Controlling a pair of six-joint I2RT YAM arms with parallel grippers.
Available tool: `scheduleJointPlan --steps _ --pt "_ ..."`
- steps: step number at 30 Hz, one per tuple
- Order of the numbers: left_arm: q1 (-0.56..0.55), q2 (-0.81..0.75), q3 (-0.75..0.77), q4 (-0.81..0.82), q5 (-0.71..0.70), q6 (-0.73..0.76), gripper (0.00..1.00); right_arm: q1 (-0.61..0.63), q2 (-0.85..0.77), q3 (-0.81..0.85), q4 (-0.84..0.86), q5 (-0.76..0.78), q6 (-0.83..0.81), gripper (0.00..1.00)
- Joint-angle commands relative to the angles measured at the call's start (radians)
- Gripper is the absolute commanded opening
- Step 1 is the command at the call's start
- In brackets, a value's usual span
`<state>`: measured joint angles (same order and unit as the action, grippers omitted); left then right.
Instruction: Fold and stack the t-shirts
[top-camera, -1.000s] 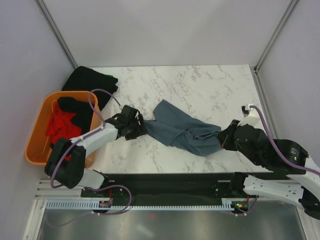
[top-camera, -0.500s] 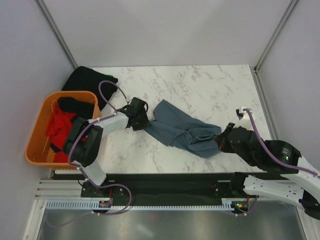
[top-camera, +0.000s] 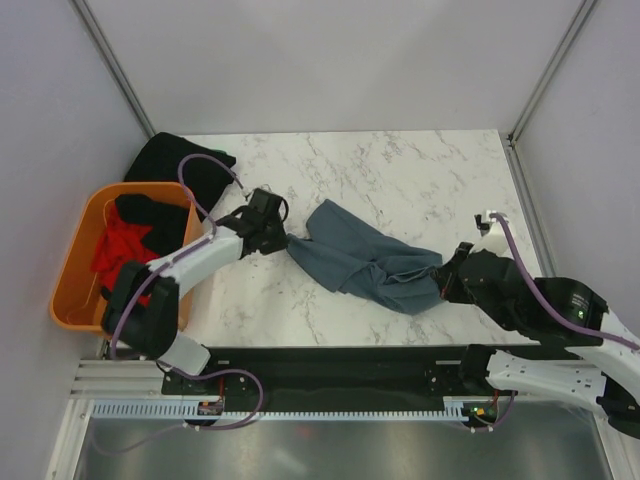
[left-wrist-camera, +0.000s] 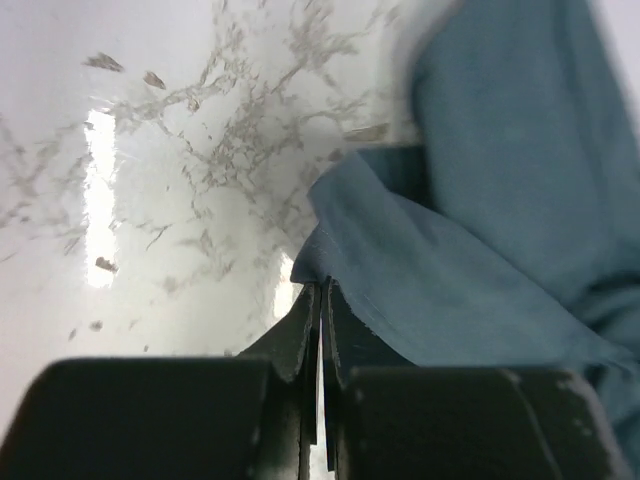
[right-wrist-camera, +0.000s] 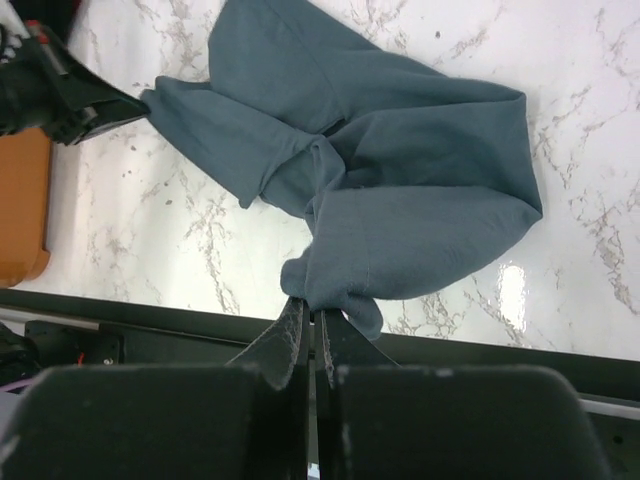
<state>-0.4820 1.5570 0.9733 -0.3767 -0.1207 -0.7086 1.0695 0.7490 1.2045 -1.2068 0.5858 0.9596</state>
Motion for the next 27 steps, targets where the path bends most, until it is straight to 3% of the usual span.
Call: scheduleJointPlan --steps 1,6,11,16,22,24,27 --pt "-0.003 -0.251 0.082 -0.129 -0.066 0.041 0.02 0.001 0.027 0.200 -0.020 0.069 -0.041 0.00" --pt "-0.003 -0.495 0.319 -0.303 -0.108 0.072 0.02 0.001 0.110 0.495 -0.085 0.155 -0.126 0.00" --pt "-0.003 -0.571 0.630 -0.462 -0.125 0.096 0.02 0.001 0.159 0.763 -0.095 0.212 -0.238 0.00" --pt "-0.003 -0.595 0.928 -0.484 -0.068 0.168 0.02 0.001 0.239 1.048 -0.051 0.197 -0.424 0.00" --pt "-0.003 -0.563 1.178 -0.462 0.064 0.287 0.02 0.001 0.145 0.937 0.198 0.080 -0.501 0.00" --pt "-0.003 -0.564 1.214 -0.446 0.090 0.297 0.02 0.000 0.081 0.877 0.274 0.029 -0.469 0.00" --pt "-0.003 -0.571 1.277 -0.393 0.116 0.296 0.02 -0.005 0.021 0.756 0.355 0.071 -0.374 0.00"
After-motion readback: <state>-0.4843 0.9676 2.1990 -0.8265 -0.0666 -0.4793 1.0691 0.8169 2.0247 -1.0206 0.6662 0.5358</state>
